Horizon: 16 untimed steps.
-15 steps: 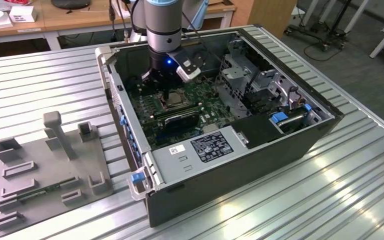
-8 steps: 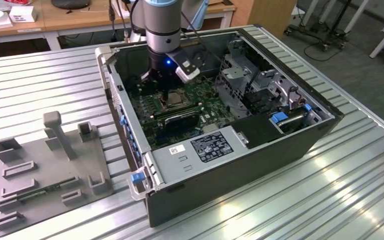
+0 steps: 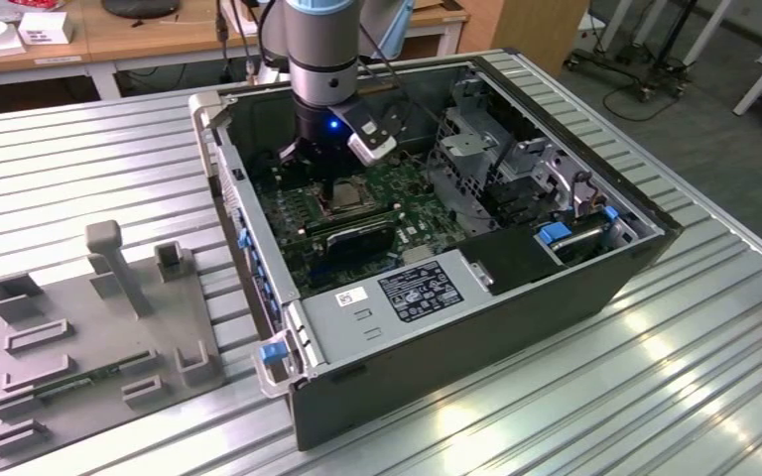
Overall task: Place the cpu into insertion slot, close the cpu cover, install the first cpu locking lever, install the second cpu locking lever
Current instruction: 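Close the cpu cover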
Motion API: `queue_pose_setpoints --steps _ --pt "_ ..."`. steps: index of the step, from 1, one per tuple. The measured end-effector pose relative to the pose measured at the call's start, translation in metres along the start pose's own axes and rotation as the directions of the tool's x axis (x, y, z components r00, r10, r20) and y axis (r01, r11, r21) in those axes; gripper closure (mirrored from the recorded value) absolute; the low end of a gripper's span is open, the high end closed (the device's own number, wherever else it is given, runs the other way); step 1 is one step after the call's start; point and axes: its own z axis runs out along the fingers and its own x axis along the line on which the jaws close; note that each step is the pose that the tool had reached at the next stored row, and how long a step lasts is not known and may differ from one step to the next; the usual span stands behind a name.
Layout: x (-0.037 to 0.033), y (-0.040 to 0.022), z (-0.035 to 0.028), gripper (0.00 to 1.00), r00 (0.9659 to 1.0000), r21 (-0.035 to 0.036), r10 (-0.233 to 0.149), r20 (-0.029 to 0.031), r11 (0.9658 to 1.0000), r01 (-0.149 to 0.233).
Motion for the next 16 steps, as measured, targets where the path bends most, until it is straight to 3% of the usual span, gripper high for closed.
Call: queue_pose_setpoints --steps 16 --pt "0.0002 -0.0003 0.0045 0.89 1.0000 -0.0003 0.000 0.0002 1.0000 0.000"
